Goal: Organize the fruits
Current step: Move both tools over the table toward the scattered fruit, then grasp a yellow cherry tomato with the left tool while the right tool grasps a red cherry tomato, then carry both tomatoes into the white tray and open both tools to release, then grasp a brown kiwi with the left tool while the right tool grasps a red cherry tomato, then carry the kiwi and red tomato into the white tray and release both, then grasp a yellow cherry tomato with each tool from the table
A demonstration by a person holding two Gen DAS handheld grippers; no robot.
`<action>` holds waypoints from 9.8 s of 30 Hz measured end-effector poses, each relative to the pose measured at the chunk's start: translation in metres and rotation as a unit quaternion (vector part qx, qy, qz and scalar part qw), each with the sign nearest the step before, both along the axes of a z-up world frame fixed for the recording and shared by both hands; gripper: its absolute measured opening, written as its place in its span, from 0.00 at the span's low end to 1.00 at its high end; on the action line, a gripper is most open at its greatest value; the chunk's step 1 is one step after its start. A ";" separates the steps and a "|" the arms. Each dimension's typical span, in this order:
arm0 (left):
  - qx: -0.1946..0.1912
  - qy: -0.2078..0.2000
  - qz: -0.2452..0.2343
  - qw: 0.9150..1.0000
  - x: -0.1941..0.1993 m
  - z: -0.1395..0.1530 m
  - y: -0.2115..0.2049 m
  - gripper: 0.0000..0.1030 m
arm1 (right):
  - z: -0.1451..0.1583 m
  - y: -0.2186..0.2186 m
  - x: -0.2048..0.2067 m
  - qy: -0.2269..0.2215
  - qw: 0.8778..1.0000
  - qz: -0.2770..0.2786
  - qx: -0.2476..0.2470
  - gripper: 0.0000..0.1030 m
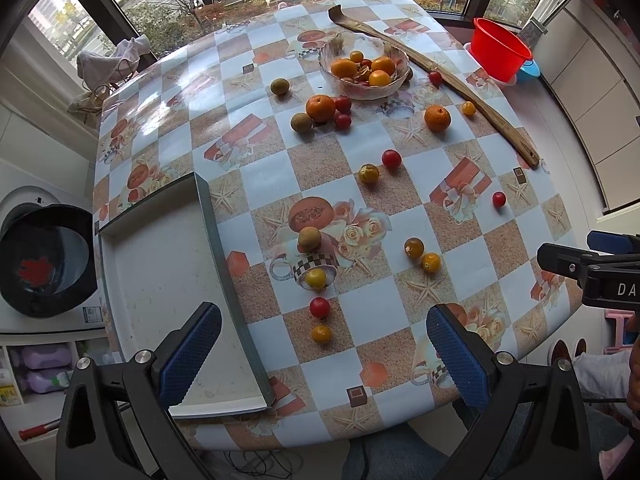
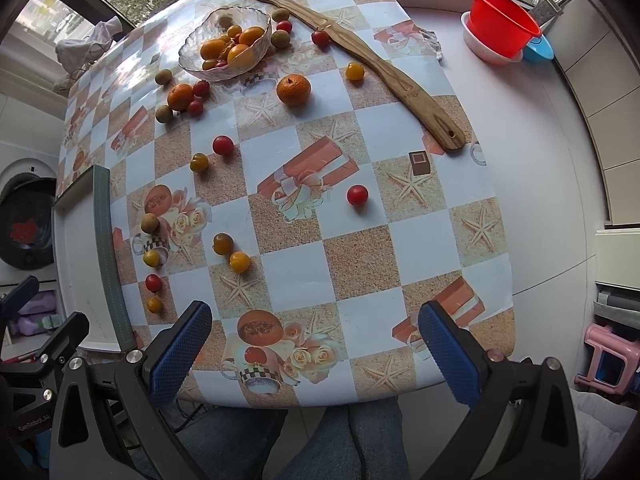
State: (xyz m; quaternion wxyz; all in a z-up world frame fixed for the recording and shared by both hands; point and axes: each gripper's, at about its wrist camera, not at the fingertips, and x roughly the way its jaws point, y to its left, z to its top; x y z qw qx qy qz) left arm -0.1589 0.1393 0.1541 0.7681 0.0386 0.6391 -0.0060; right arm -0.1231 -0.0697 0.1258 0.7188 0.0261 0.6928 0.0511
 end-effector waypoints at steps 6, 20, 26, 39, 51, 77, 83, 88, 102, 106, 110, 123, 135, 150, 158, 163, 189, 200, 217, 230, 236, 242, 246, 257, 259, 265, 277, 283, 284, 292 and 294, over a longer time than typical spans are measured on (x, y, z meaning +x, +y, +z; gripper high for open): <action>-0.001 -0.003 0.016 1.000 0.015 -0.008 0.012 1.00 | -0.011 -0.010 -0.001 0.006 1.000 -0.021 0.003 1.00; -0.006 -0.004 0.004 1.000 0.066 -0.071 -0.009 1.00 | -0.055 -0.013 0.001 0.019 0.999 -0.028 0.002 1.00; 0.002 -0.008 -0.013 1.000 0.088 -0.101 -0.022 1.00 | -0.069 -0.014 0.018 -0.004 1.000 -0.029 0.002 1.00; -0.001 -0.028 -0.012 1.000 0.119 -0.134 -0.031 0.88 | -0.104 -0.017 0.060 -0.036 0.999 -0.034 -0.011 0.99; -0.036 -0.035 -0.030 0.998 0.118 -0.138 -0.044 0.24 | -0.107 0.005 0.067 -0.061 0.997 0.019 -0.053 0.32; -0.080 -0.100 0.122 0.984 0.024 -0.053 0.104 0.24 | -0.043 0.095 0.051 -0.066 0.992 0.089 0.067 0.19; -0.049 -0.111 0.174 0.977 -0.007 -0.048 0.171 0.24 | -0.037 0.179 0.044 -0.063 0.982 0.151 0.094 0.19; -0.030 -0.102 0.221 0.969 -0.026 -0.063 0.227 0.24 | -0.042 0.257 0.038 -0.056 0.970 0.203 0.121 0.19; -0.009 -0.081 0.247 0.966 -0.014 -0.127 0.278 0.24 | -0.107 0.373 0.049 -0.042 0.956 0.265 0.117 0.20; 0.018 -0.075 0.241 0.968 -0.017 -0.131 0.277 0.56 | -0.118 0.377 0.051 -0.042 0.957 0.264 0.111 0.21; 0.033 -0.092 0.223 0.970 -0.021 -0.128 0.270 0.86 | -0.116 0.381 0.048 -0.042 0.953 0.277 0.119 0.32; 0.041 -0.078 0.177 0.980 -0.015 -0.114 0.239 0.86 | -0.068 0.322 0.056 -0.086 0.964 0.192 0.162 0.79; 0.003 -0.105 0.072 0.992 0.023 -0.080 0.129 0.86 | -0.080 0.139 0.053 -0.073 0.995 0.043 0.060 0.79; -0.016 -0.052 0.054 0.997 0.038 -0.122 0.053 0.86 | -0.103 0.090 0.067 -0.063 0.996 0.042 0.041 0.79; -0.010 -0.036 0.074 0.997 0.042 -0.141 0.043 0.86 | -0.111 0.103 0.086 -0.072 0.993 0.083 0.032 0.79; -0.015 -0.039 0.077 0.996 0.041 -0.144 0.035 0.74 | -0.112 0.117 0.095 -0.096 0.989 0.110 0.012 0.75; -0.111 -0.098 0.090 0.985 0.030 -0.091 0.063 0.26 | -0.081 0.115 0.079 -0.111 0.985 0.110 0.070 0.23; -0.101 -0.115 0.133 0.979 0.009 -0.076 0.105 0.26 | -0.065 0.157 0.065 -0.110 0.978 0.151 0.091 0.23; -0.052 -0.128 0.246 0.959 -0.051 -0.082 0.214 0.26 | -0.055 0.288 0.033 -0.096 0.952 0.259 0.129 0.23; -0.022 -0.097 0.288 0.953 -0.073 -0.121 0.261 0.26 | -0.086 0.377 0.019 -0.051 0.939 0.310 0.139 0.23; -0.017 -0.090 0.289 0.953 -0.075 -0.127 0.265 0.26 | -0.096 0.398 0.017 -0.047 0.936 0.323 0.132 0.23; -0.005 -0.083 0.283 0.955 -0.075 -0.132 0.263 0.27 | -0.106 0.407 0.013 -0.047 0.934 0.335 0.115 0.24; 0.012 -0.082 0.276 0.958 -0.073 -0.131 0.261 0.42 | -0.110 0.411 0.011 -0.050 0.932 0.345 0.105 0.25; 0.021 -0.084 0.256 0.963 -0.071 -0.129 0.256 0.78 | -0.095 0.411 0.015 -0.054 0.931 0.334 0.138 0.77; 0.019 -0.081 0.252 0.964 -0.070 -0.127 0.253 0.78 | -0.088 0.404 0.018 -0.062 0.932 0.325 0.144 0.78; 0.021 -0.087 0.219 0.972 -0.058 -0.113 0.233 0.78 | -0.069 0.363 0.031 -0.083 0.946 0.274 0.151 0.78; 0.021 -0.092 0.114 0.989 -0.021 -0.088 0.154 0.78 | -0.055 0.212 0.049 -0.115 0.977 0.150 0.095 0.78; -0.006 -0.092 0.060 0.994 -0.009 -0.081 0.109 0.78 | -0.061 0.132 0.032 -0.108 0.988 0.102 0.047 0.78; -0.011 -0.088 0.051 0.995 -0.007 -0.083 0.100 0.78 | -0.064 0.122 0.028 -0.102 0.989 0.096 0.043 0.78; -0.037 -0.054 0.021 0.998 0.002 -0.108 0.056 0.78 | -0.086 0.081 -0.005 -0.072 0.993 0.082 0.034 0.78; -0.035 -0.047 0.018 0.998 0.005 -0.115 0.049 0.78 | -0.090 0.080 -0.009 -0.069 0.993 0.085 0.033 0.78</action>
